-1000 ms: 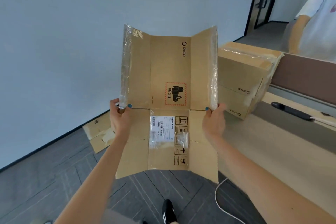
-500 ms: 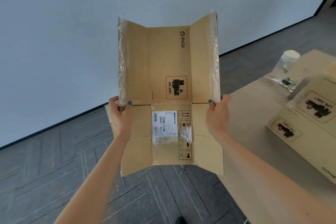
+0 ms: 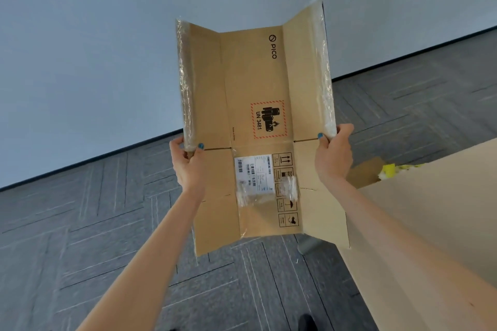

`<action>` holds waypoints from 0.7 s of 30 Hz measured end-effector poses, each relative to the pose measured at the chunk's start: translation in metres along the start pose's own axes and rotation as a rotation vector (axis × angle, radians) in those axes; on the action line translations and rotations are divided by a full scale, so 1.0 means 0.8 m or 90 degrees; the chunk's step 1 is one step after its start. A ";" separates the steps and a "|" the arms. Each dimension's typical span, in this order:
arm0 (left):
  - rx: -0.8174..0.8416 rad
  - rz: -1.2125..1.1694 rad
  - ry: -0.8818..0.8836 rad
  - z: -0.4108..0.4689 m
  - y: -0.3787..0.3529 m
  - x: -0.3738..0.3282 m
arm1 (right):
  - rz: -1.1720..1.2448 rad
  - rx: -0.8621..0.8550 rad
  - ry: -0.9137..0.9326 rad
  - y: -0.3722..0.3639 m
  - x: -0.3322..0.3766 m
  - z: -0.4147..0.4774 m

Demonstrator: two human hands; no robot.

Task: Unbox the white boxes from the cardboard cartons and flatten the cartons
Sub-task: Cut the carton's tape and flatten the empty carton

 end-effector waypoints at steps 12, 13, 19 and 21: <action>-0.104 0.000 0.077 0.204 -0.047 0.090 | -0.033 0.104 0.050 -0.261 -0.024 0.141; -0.112 0.002 0.082 0.220 -0.055 0.101 | -0.033 0.114 0.052 -0.284 -0.032 0.151; -0.154 0.031 0.114 0.302 -0.093 0.174 | -0.016 0.169 0.060 -0.402 -0.085 0.184; -0.161 0.038 0.122 0.326 -0.104 0.203 | -0.012 0.176 0.060 -0.434 -0.107 0.186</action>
Point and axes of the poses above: each hand's wrist, its own z-axis towards the middle knuckle, its own y-axis out of the back of the hand, x = y × z, the point moved 6 cm from there along z, towards the middle knuckle, and after that the axes turned 7 degrees about y, right-handed, at the moved point
